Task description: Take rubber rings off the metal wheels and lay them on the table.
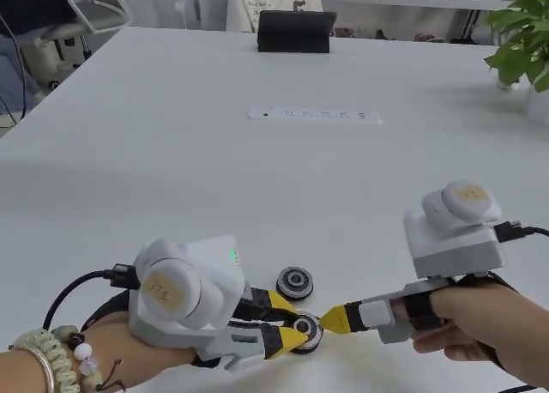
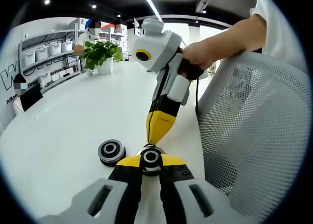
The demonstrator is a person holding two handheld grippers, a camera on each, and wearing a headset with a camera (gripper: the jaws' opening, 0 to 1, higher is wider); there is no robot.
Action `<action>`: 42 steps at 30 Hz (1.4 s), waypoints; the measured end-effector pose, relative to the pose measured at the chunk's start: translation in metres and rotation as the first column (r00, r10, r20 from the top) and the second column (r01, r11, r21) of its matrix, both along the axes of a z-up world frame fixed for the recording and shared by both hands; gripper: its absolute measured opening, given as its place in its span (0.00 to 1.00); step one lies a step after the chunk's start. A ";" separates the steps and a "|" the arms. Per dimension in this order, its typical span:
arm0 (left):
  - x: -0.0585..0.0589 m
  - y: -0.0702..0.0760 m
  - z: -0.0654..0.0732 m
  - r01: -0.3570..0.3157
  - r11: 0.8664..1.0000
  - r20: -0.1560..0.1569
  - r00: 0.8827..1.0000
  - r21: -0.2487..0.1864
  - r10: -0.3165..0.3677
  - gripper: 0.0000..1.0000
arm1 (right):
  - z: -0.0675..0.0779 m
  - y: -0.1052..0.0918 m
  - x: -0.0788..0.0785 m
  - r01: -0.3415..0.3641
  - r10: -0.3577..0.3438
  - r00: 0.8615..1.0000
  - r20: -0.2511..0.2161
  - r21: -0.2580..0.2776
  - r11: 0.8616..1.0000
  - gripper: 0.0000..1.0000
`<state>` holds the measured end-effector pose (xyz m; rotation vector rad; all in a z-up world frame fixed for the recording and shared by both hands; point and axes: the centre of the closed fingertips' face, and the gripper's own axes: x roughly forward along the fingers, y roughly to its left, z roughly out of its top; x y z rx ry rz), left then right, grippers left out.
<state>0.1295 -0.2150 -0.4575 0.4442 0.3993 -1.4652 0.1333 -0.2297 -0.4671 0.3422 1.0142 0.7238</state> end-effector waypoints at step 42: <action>-0.003 -0.002 -0.001 0.004 1.000 0.005 1.000 0.022 -0.004 0.07 | 0.010 0.012 -0.008 -0.010 0.014 0.999 -0.031 0.109 0.994 0.00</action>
